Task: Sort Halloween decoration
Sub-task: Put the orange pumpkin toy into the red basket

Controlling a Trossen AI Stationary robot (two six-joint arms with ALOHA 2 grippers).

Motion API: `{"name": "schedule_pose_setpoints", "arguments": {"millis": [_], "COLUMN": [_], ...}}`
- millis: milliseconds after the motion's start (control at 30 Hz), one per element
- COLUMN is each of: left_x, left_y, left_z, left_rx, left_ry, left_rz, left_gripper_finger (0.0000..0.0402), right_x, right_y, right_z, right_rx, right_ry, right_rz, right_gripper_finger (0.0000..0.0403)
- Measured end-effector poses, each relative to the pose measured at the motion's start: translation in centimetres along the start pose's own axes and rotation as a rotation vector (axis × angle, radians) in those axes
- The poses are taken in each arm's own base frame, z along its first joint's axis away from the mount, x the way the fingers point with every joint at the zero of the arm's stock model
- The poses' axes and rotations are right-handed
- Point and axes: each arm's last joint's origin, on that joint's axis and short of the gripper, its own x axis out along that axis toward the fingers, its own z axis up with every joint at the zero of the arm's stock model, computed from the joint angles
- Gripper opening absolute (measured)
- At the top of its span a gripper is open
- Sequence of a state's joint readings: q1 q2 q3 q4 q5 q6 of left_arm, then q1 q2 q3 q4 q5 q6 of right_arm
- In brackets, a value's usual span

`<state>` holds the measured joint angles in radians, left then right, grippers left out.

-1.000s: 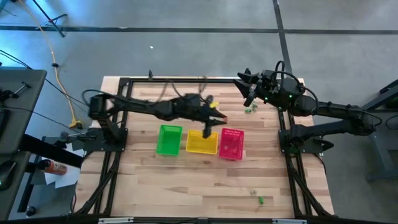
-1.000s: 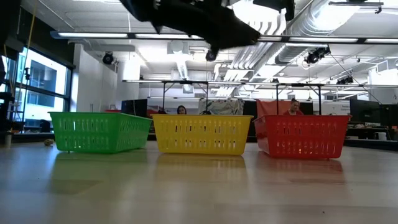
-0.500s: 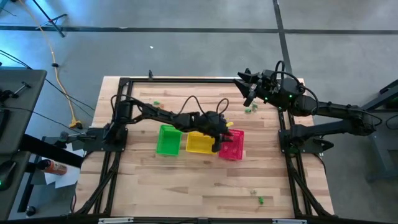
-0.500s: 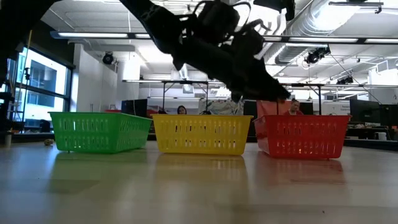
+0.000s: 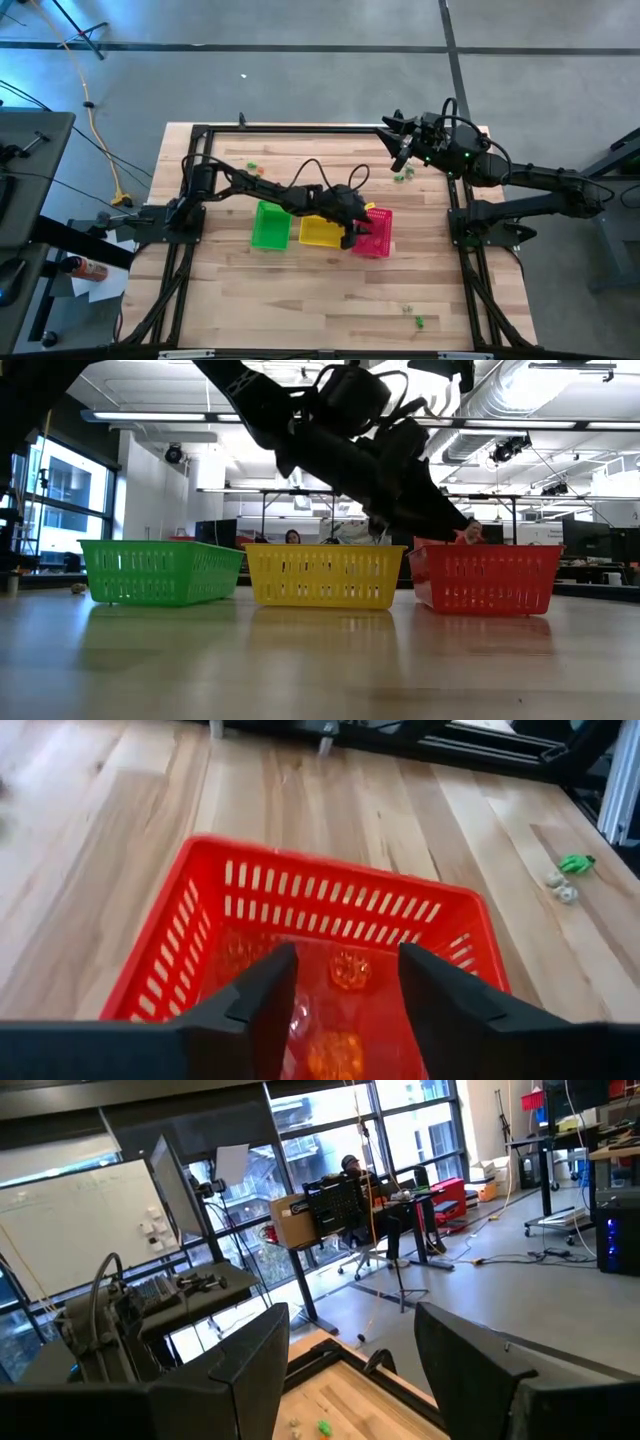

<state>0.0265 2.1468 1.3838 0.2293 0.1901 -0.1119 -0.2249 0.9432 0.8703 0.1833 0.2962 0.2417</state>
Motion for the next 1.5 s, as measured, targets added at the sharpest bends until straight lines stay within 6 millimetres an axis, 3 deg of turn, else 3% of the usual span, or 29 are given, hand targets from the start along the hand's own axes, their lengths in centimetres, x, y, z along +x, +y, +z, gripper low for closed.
{"name": "schedule_pose_setpoints", "arguments": {"millis": [133,267,400,533,667,800,900,1133,1500], "left_x": [-0.9,-4.4,-9.7,-16.5,-22.9,-26.9,-28.2,-28.6,-28.7], "left_y": [0.4,2.1,4.4,5.8,5.2,3.6,2.6,1.3,1.3], "left_z": [0.5,3.2,6.2,9.8,12.0,11.6,9.6,5.1,4.4], "left_rx": [-0.033,0.004,0.025,-0.003,-0.005,0.023,0.006,-0.053,-0.033], "left_ry": [0.030,0.014,-0.008,-0.132,-0.300,-0.403,-0.413,-0.507,-0.564], "left_rz": [0.015,0.065,0.161,0.240,0.287,0.308,0.334,0.311,0.326], "left_gripper_finger": [0.0190,0.0197,0.0196,0.0196,0.0196,0.0195,0.0195,0.0195,0.0195], "right_x": [0.0,0.0,-0.1,-0.2,-0.2,-0.2,-0.2,-0.2,-0.2], "right_y": [0.0,0.0,0.0,0.0,0.0,0.0,0.0,0.0,0.0], "right_z": [0.0,0.0,0.1,0.3,0.3,0.2,0.2,0.2,0.2], "right_rx": [-0.009,-0.015,-0.012,-0.011,-0.020,-0.023,-0.024,-0.040,-0.038], "right_ry": [0.000,-0.002,-0.009,-0.016,-0.012,-0.007,-0.003,-0.004,-0.004], "right_rz": [0.000,0.000,0.002,0.003,0.002,0.001,0.000,0.000,0.000], "right_gripper_finger": [0.0212,0.0212,0.0212,0.0212,0.0212,0.0212,0.0212,0.0212,0.0212]}}
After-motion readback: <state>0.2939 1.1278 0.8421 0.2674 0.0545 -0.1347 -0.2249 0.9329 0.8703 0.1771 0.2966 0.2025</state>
